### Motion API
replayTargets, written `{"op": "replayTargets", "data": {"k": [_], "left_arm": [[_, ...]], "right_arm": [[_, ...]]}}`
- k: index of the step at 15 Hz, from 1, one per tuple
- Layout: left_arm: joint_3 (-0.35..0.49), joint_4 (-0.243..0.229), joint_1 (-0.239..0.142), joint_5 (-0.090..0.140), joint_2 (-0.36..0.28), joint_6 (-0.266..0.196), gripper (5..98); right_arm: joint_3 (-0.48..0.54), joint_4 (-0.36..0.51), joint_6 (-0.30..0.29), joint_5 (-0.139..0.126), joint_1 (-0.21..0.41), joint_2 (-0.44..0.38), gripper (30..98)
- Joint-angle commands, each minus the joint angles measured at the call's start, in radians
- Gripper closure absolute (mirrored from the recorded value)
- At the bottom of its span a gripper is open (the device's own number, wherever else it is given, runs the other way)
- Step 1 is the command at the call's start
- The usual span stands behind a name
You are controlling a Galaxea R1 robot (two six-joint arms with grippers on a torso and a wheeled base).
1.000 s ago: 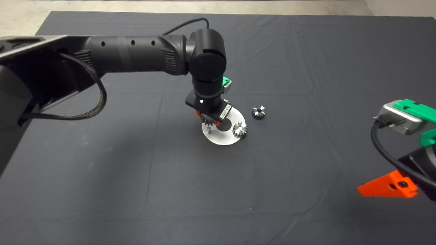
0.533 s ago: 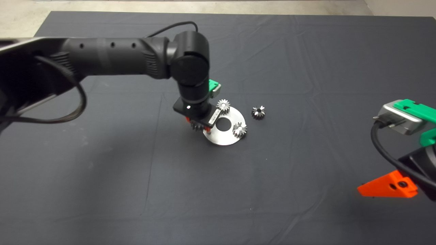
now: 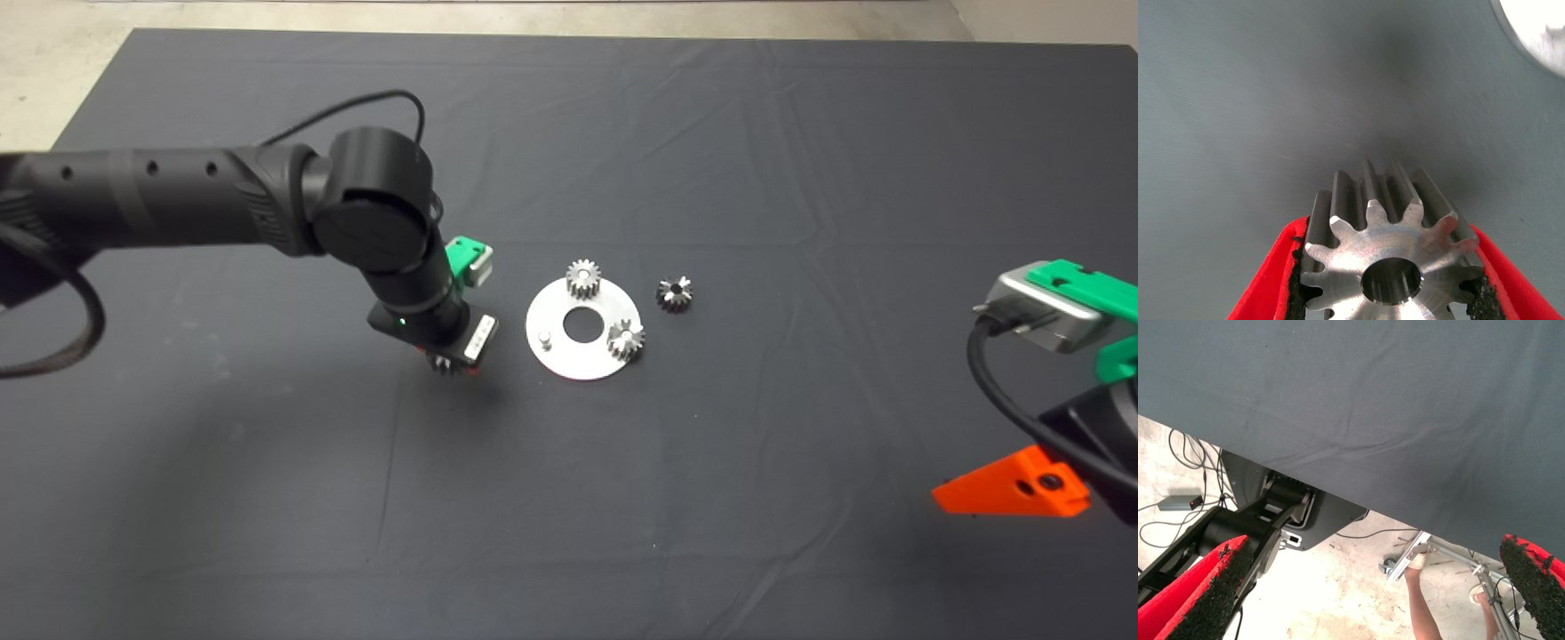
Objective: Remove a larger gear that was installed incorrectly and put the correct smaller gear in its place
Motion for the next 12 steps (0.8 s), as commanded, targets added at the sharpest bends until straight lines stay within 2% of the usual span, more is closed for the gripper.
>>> {"op": "replayTargets", "data": {"k": [1, 12], "left_arm": [[0.029, 0.094, 0.031, 0.056, -0.012, -0.026, 58.2], [0.045, 0.105, 0.046, 0.054, -0.010, -0.027, 57.2]], "right_arm": [[0.003, 0.016, 0.000, 0.002, 0.017, 0.001, 30.8], [0.003, 0.016, 0.000, 0.003, 0.019, 0.000, 30.8]]}}
